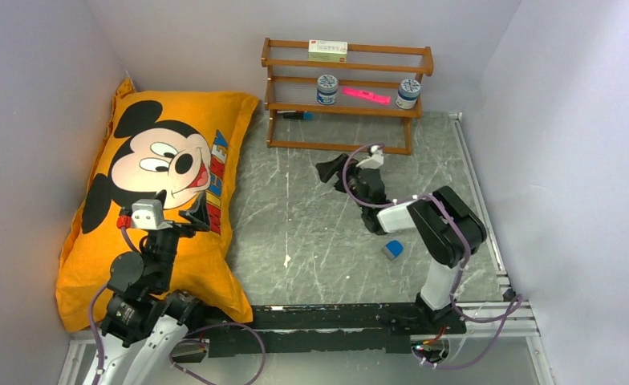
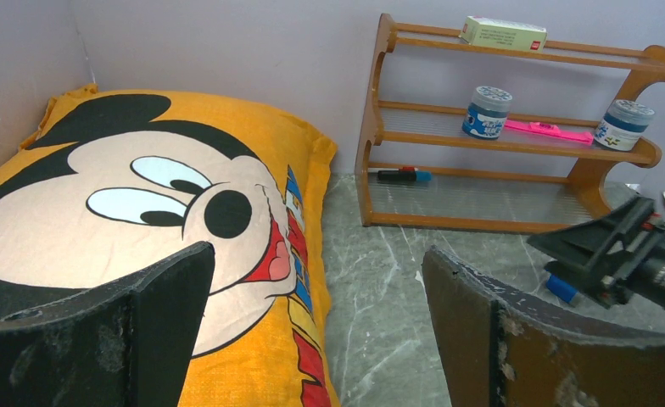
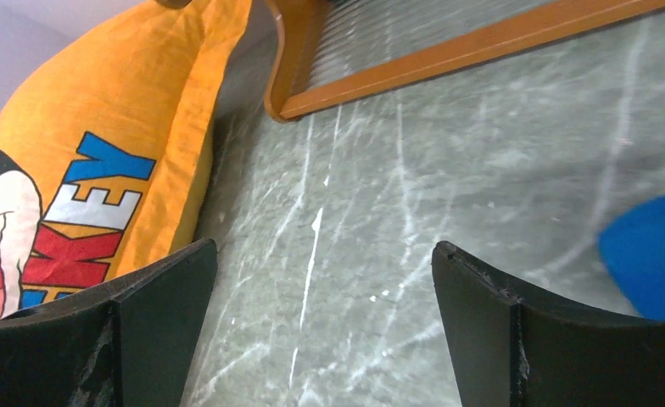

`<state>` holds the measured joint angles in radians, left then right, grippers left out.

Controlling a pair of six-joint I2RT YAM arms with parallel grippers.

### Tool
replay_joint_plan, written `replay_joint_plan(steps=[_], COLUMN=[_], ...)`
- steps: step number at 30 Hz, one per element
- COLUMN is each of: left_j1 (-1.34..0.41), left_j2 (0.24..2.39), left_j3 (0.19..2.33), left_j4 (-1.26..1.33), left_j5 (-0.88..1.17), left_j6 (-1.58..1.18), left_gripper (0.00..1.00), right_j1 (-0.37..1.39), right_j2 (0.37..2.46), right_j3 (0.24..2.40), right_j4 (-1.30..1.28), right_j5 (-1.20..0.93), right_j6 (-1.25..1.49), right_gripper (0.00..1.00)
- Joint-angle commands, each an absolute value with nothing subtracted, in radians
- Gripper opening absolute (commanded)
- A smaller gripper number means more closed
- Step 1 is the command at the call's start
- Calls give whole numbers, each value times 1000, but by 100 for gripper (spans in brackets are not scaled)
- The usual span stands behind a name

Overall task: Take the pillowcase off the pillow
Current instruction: Move the distractor to the center of the board.

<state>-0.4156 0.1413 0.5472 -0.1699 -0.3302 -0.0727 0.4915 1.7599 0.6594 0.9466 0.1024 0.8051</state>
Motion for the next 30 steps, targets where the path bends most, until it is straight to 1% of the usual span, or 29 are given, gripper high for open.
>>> replay_joint_plan(steps=[1,5,11,20,30], left_j1=[-419,-419,-419,-420,-419], left_j2=[154,155,157,169,182], left_j3=[548,548,547,546,546], left_j4=[-156,-154,-153,-149,-149], left_j5=[-329,-329,-330,-326,-320], left_j6=[-76,-77,-77,-77,-72], left_gripper=[97,97,97,97,97], right_j1=[522,534,512,369,230], right_j2=[1873,1957,2011,1976,1878], right_j3=[763,822,810,680,642], right_j4=[1044,1054,1063,1103,1044], right_j5=[73,111,184,278,321], right_j6=[816,829,826,878,863], right_gripper=[100,100,100,100,100])
